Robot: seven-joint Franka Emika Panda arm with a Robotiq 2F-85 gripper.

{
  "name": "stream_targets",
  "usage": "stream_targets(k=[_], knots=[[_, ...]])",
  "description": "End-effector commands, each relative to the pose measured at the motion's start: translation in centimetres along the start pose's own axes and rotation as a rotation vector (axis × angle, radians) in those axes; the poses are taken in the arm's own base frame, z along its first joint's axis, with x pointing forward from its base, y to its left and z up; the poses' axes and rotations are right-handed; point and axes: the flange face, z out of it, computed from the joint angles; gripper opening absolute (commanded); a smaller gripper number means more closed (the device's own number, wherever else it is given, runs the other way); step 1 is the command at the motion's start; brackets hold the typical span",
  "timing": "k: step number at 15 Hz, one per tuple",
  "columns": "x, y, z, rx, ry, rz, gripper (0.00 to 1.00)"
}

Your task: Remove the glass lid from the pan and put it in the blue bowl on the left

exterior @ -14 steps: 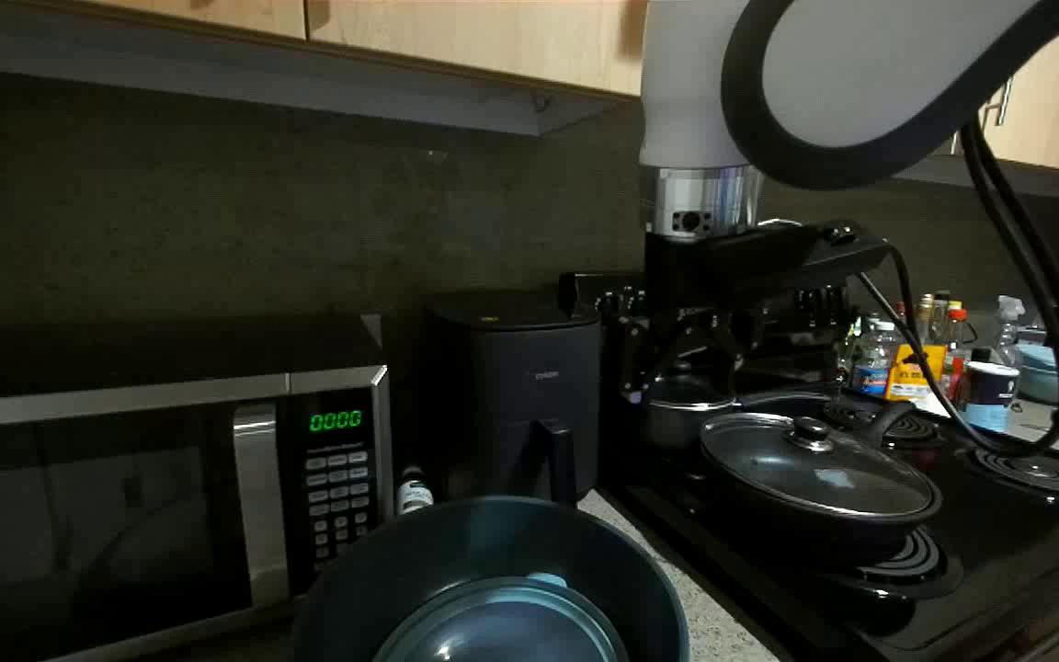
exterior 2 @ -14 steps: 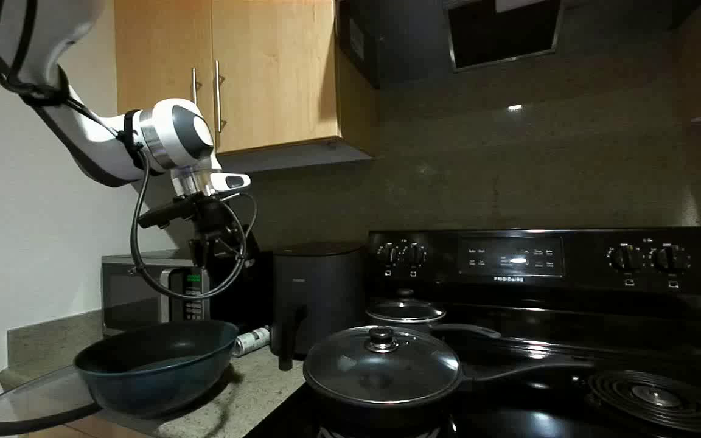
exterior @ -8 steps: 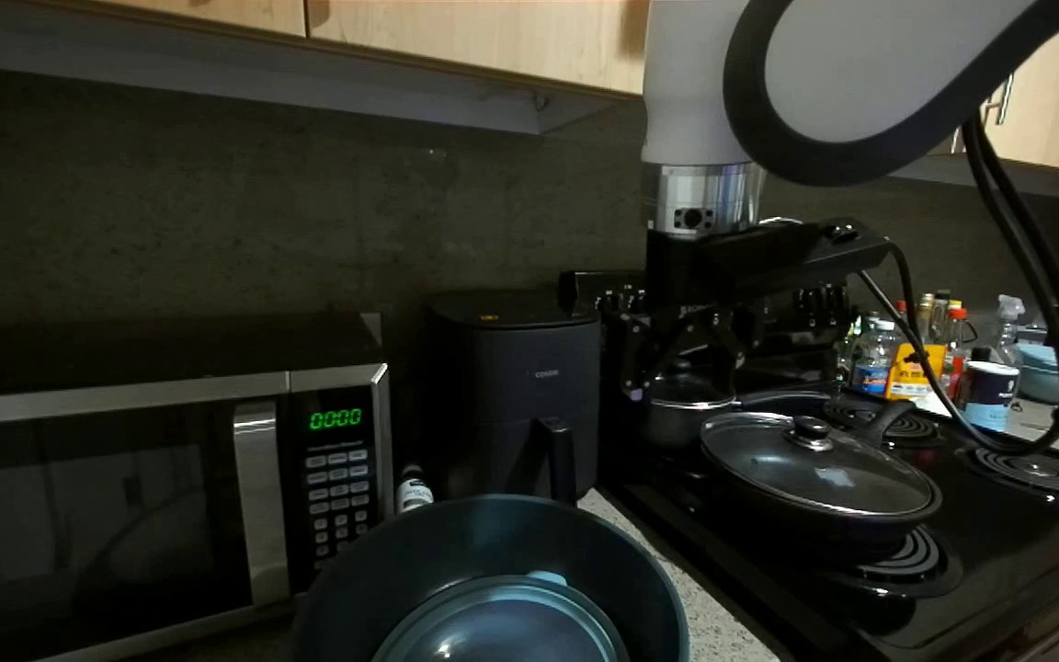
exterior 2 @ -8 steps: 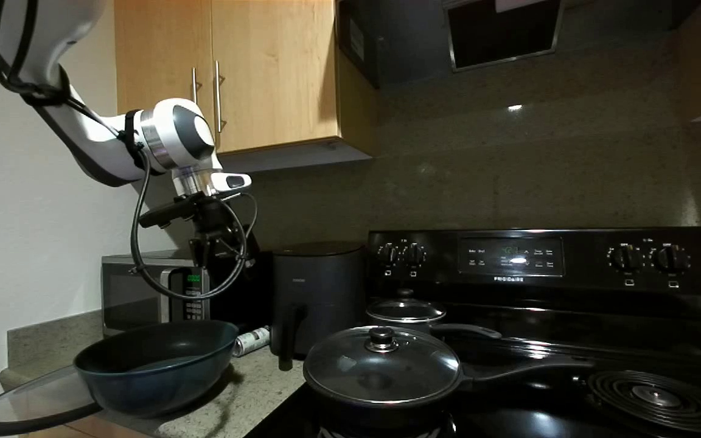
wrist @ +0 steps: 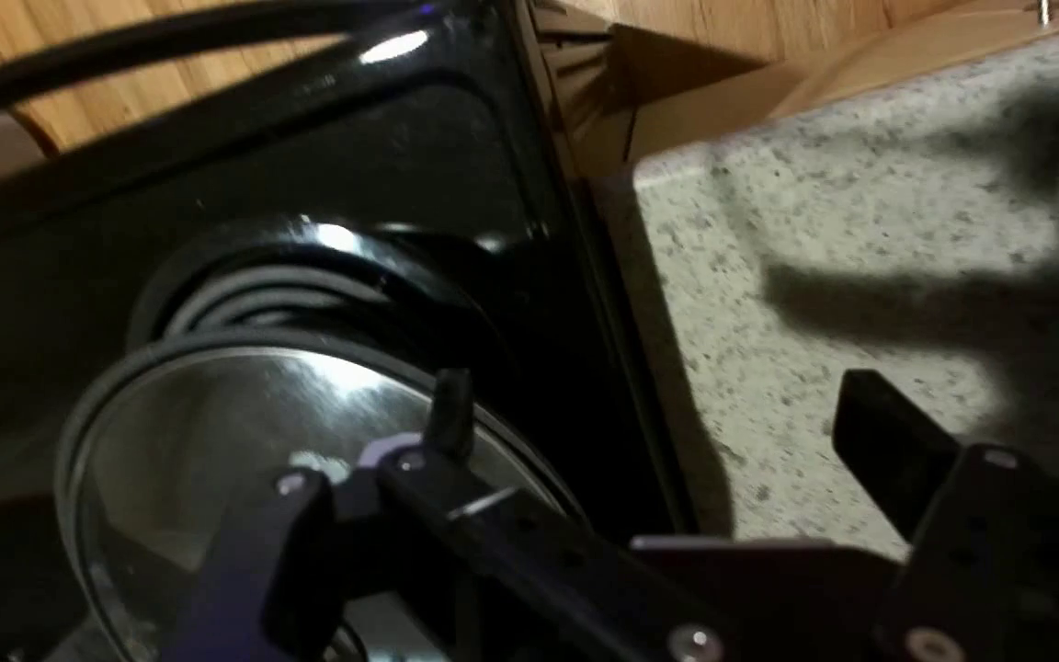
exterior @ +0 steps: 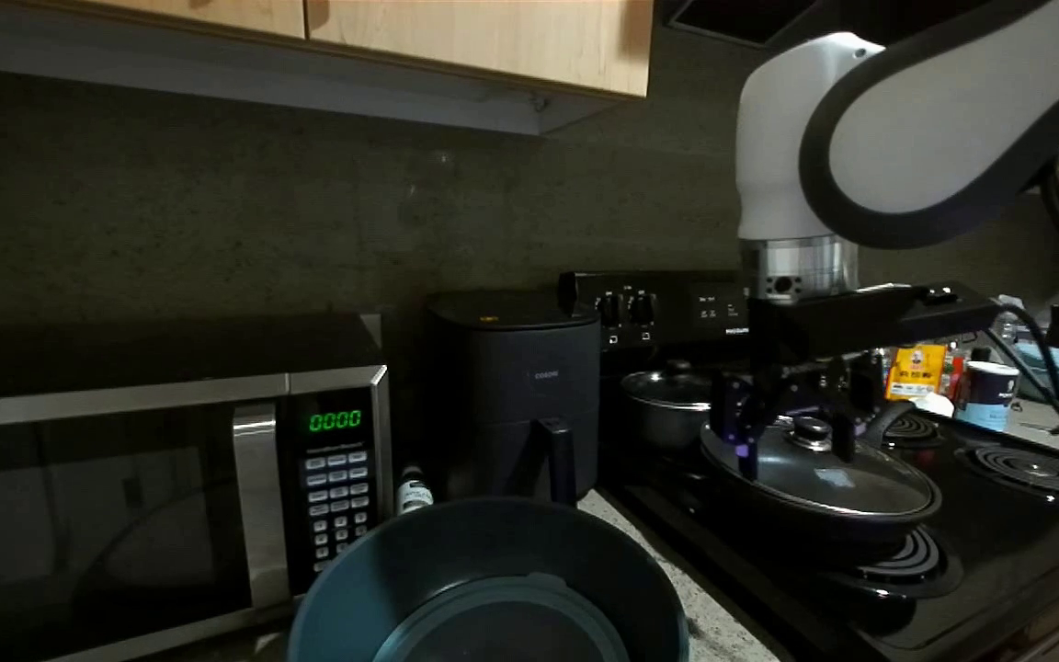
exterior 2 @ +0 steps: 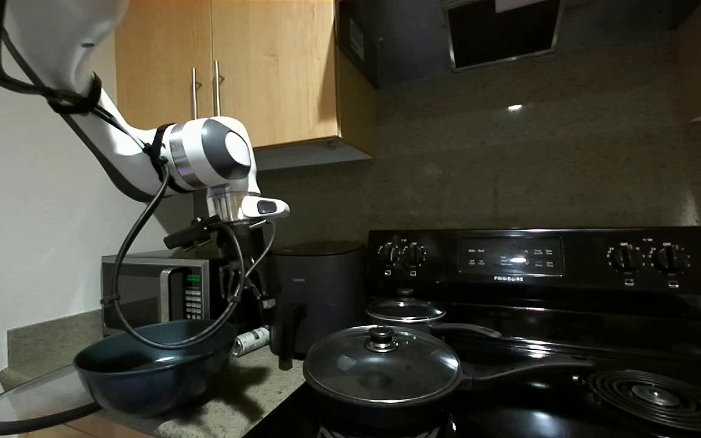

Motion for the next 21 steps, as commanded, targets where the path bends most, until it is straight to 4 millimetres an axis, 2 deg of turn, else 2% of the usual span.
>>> stream_targets(k=[1, 2, 3, 7, 8, 10, 12, 16, 18, 19, 21], knots=[[-3.0, 4.3, 1.7, -0.001, -0.056, 0.195, 1.00], [-3.2, 4.6, 1.6, 0.016, -0.059, 0.214, 1.00], [-1.5, 3.4, 2.0, -0.006, -0.056, 0.140, 1.00], [-2.5, 4.4, 1.6, 0.006, -0.053, 0.184, 1.00], [-2.2, 4.0, 1.3, 0.018, -0.050, 0.190, 1.00], [-1.0, 4.7, 1.1, 0.037, -0.047, 0.298, 1.00], [0.4, 6.3, 1.1, 0.052, -0.049, 0.409, 1.00], [2.7, 11.5, 1.9, 0.044, -0.084, 0.620, 1.00], [3.1, 13.9, 2.7, 0.030, -0.129, 0.715, 1.00], [2.7, 12.8, 2.1, 0.037, -0.089, 0.627, 1.00], [3.1, 14.3, 2.7, 0.033, -0.108, 0.677, 1.00]])
